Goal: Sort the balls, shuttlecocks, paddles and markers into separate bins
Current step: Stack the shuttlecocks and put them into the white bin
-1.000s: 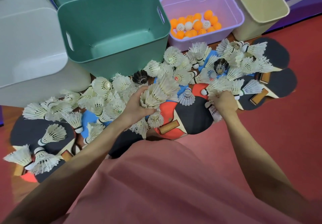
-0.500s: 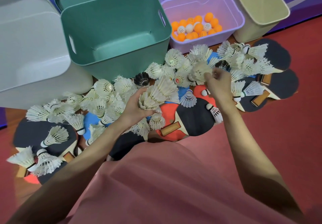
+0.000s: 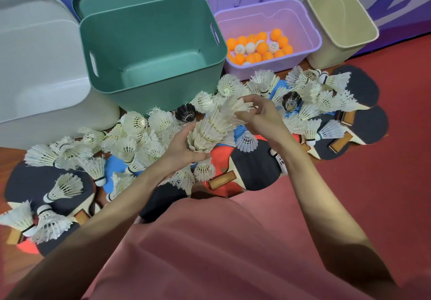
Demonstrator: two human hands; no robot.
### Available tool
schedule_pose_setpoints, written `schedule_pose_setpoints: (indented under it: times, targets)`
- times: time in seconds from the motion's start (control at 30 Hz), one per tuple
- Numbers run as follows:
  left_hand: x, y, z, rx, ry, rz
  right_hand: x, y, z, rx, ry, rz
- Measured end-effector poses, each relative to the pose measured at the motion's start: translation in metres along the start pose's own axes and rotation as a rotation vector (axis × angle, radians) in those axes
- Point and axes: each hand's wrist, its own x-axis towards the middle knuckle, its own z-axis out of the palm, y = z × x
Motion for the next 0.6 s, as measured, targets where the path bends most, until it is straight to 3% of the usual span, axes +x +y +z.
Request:
schedule_pose_setpoints:
  times: [0.2,0.3,0.37,0.43,0.6]
  targets:
    - [0.012,0.006,0.009,-0.116,0.017,-0.032,0.008,-0.001,-0.017,0.09,-0.02,-0.034]
    - [0.018,0.008,0.007,-0.109,0.013,-0.029,0.033,0.021,-0.052,-0.012,0.276,0.003]
    - [0.021,0.008,0.006,-0.096,0.008,-0.028,0.056,0.043,-0.079,-0.252,0.531,0.088]
    - [0.024,0.007,0.004,-0.072,0.002,-0.031,0.071,0.057,-0.101,-0.431,0.642,0.243]
    - [0.028,0.008,0.0,-0.03,0.033,-0.06,0.095,0.073,-0.124,-0.513,0.574,0.285]
